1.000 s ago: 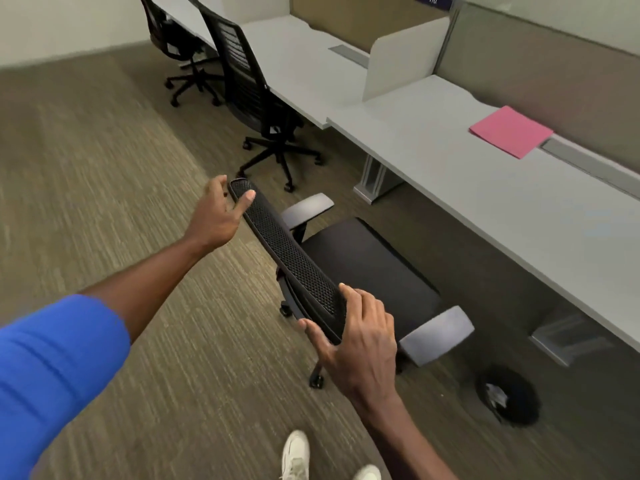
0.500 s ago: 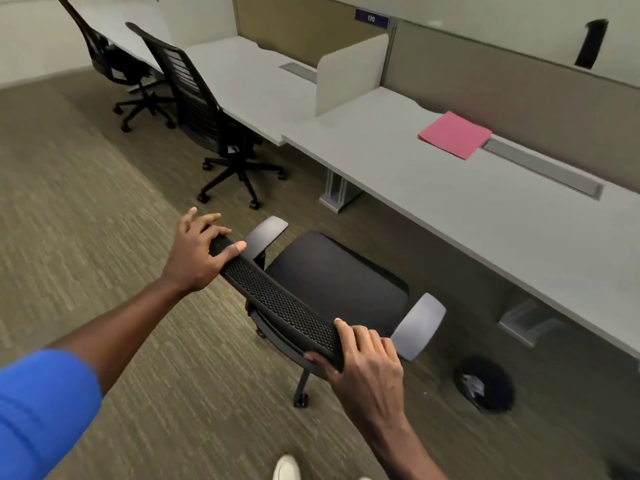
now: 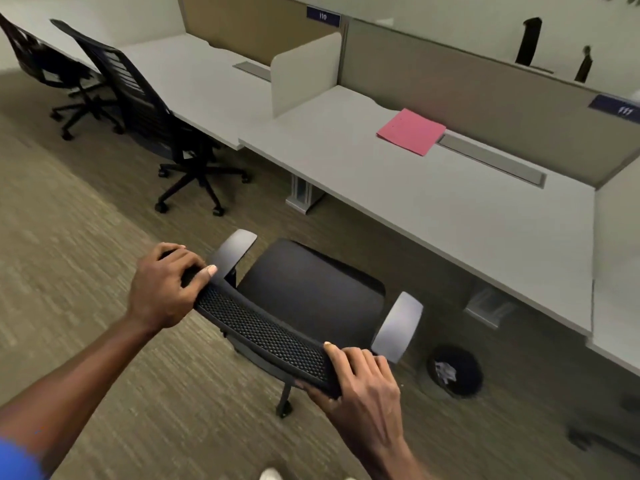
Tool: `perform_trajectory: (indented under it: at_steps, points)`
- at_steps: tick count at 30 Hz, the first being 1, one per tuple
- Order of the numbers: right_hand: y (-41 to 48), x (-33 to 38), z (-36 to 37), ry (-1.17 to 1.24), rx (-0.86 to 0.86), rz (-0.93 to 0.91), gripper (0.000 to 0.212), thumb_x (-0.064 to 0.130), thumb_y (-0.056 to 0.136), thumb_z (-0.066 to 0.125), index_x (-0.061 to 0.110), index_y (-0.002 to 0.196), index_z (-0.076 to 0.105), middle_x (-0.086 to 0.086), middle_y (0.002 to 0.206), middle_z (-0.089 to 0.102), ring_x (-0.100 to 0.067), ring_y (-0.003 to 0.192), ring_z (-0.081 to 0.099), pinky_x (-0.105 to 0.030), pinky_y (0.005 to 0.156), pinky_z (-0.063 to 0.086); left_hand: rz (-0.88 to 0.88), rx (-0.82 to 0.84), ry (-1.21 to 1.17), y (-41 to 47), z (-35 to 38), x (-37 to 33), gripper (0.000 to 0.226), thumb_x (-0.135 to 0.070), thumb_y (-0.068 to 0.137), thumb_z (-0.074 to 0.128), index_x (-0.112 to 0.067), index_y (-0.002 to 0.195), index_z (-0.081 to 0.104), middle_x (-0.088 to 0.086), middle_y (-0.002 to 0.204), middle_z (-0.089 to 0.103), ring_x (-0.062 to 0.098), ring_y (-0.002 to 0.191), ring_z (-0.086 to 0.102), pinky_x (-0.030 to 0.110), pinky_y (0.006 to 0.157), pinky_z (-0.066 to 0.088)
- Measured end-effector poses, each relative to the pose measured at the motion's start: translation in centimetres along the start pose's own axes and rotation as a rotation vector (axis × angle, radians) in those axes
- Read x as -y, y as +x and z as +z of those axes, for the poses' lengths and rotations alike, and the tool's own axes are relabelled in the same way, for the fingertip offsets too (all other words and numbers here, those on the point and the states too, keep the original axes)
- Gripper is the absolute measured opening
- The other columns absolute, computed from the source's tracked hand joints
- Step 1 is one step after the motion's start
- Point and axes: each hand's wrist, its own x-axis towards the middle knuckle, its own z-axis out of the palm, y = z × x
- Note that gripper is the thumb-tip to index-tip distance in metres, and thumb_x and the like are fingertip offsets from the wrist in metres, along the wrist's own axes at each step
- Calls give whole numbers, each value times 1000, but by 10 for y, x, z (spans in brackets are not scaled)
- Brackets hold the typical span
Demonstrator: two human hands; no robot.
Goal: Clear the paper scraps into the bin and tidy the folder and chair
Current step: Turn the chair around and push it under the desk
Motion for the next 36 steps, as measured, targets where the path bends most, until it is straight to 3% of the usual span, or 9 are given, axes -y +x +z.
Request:
perform_trajectory:
  at_steps: [10, 28, 36]
  points:
    - [-3, -29, -4, -6, -13, 22, 67, 78, 93, 56, 20, 120, 77, 4, 99, 72, -19, 84, 70, -37, 72, 58, 22, -10, 1, 11, 22, -22, 37, -49, 97, 50, -23, 87, 75, -10, 91, 74, 24, 111, 56, 43, 90, 50]
    - [40, -125, -2, -72, 18, 84, 69, 79, 89, 62, 21, 124, 74, 4, 108, 73, -19, 93, 70, -38, 79, 56, 30, 24, 0, 78, 89, -87, 38, -47, 97, 48, -23, 87, 76, -8, 94, 77, 26, 110, 58, 47, 94, 46]
    - [66, -166, 9, -67, 7, 100, 69, 79, 94, 53, 21, 125, 74, 4, 109, 73, -18, 95, 70, -37, 80, 57, 59, 62, 23, 123, 125, -105, 37, -48, 98, 46, -26, 91, 74, -12, 97, 74, 21, 113, 55, 45, 91, 45]
